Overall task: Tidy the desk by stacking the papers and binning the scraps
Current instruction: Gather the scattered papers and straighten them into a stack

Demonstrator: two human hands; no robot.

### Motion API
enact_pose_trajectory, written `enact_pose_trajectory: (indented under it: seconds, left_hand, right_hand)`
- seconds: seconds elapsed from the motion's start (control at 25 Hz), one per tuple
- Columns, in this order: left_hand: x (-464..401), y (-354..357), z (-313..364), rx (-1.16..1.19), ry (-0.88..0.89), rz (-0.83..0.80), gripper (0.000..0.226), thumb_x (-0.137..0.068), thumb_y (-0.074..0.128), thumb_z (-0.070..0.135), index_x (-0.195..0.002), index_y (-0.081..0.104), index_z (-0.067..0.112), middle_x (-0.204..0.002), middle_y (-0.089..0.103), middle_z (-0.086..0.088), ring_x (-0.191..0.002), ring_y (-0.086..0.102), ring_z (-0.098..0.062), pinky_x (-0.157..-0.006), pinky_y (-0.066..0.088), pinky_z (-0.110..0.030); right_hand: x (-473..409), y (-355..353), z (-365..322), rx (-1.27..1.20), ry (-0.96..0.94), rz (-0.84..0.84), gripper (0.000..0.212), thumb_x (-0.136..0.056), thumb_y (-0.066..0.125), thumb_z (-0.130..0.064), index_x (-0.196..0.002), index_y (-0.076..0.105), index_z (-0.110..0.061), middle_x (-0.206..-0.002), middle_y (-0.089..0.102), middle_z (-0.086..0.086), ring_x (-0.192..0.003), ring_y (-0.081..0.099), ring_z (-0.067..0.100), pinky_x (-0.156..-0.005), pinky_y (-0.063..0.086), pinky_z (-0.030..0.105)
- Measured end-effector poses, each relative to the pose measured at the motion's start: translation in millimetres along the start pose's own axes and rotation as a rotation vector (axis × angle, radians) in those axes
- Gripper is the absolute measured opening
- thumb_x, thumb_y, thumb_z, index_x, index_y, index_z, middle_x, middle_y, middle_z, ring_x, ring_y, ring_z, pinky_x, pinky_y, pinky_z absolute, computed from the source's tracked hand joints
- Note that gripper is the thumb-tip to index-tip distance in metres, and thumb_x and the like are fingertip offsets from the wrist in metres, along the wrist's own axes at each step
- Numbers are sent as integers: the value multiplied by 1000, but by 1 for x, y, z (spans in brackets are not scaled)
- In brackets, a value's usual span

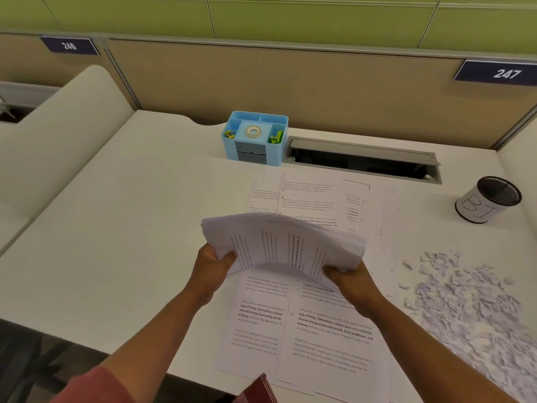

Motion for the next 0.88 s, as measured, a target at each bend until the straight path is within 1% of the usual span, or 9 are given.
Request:
enact_pose_trajectory:
  seconds: [0.12,0.24,0.4,0.48,0.56,0.64,0.72,0.8,0.88]
  left_hand:
    - [-3,-6,0,-44,10,-47,21,-97,66,8,-112,68,22,-103,76,12,-99,71,-11,-78,55,-23]
    - [-12,-18,20,-91,52,-141,24,-95,68,6,-115,68,20,-105,77,13,-99,73,-10,-90,57,-35]
    - [-21,-36,54,-83,51,-378,41,-85,78,17,-124,66,10,-118,75,-6,-106,72,-25,-91,59,-41]
    - [-22,-39,62,-56,16,-412,43,-85,77,17,-126,64,9,-119,74,-9,-105,73,-28,-87,60,-42]
    - [-22,-38,62,29,-34,-387,40,-87,76,18,-124,65,9,-120,73,-12,-103,73,-31,-83,61,-41]
    - [-21,-37,57,150,-126,-312,30,-88,73,30,-111,70,11,-116,73,-16,-95,74,-29,-76,61,-39]
    - [-11,-28,52,386,-250,-276,32,-92,62,42,-103,75,15,-113,73,-16,-93,73,-27,-75,61,-39]
    - [2,-12,47,662,-339,-289,47,-88,62,52,-116,73,16,-117,72,-15,-103,71,-30,-83,61,-45]
    - [16,12,47,804,-330,-321,62,-80,78,47,-130,63,14,-124,69,-15,-111,68,-32,-89,58,-49]
  right_hand:
    - [-4,-3,-1,53,6,-6,26,-93,70,-15,-109,64,-35,-110,72,1,-111,65,25,-93,58,49]
    - [-6,-11,-14,61,19,-15,16,-93,71,-17,-107,70,-24,-104,76,5,-102,71,28,-91,57,56]
    - [0,-15,-35,-106,14,-197,30,-90,67,-2,-120,65,-6,-113,72,20,-106,71,37,-88,58,57]
    - [4,-13,-40,-211,52,-242,38,-88,66,3,-125,62,-3,-117,70,23,-109,69,41,-88,58,56]
    - [5,-13,-40,-293,103,-227,42,-84,66,2,-126,61,-4,-119,70,23,-109,69,41,-85,60,54]
    - [6,-15,-35,-341,145,-153,41,-83,67,1,-124,63,-6,-118,71,22,-106,70,41,-81,61,51]
    - [7,-18,-27,-392,167,-47,37,-86,67,3,-121,65,-7,-117,72,21,-104,71,40,-79,62,49]
    - [8,-16,-22,-446,155,32,35,-89,65,4,-122,65,-8,-117,73,18,-106,71,38,-82,61,51]
    - [9,-8,-20,-479,128,92,34,-91,65,4,-122,65,-10,-117,74,14,-108,71,34,-89,58,54]
Point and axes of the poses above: each hand's wrist, its own x-axis away from the middle knuckle, its own y-axis out of the palm, z = x × y, the point moved 4 cm from there along -x, towards the middle knuckle
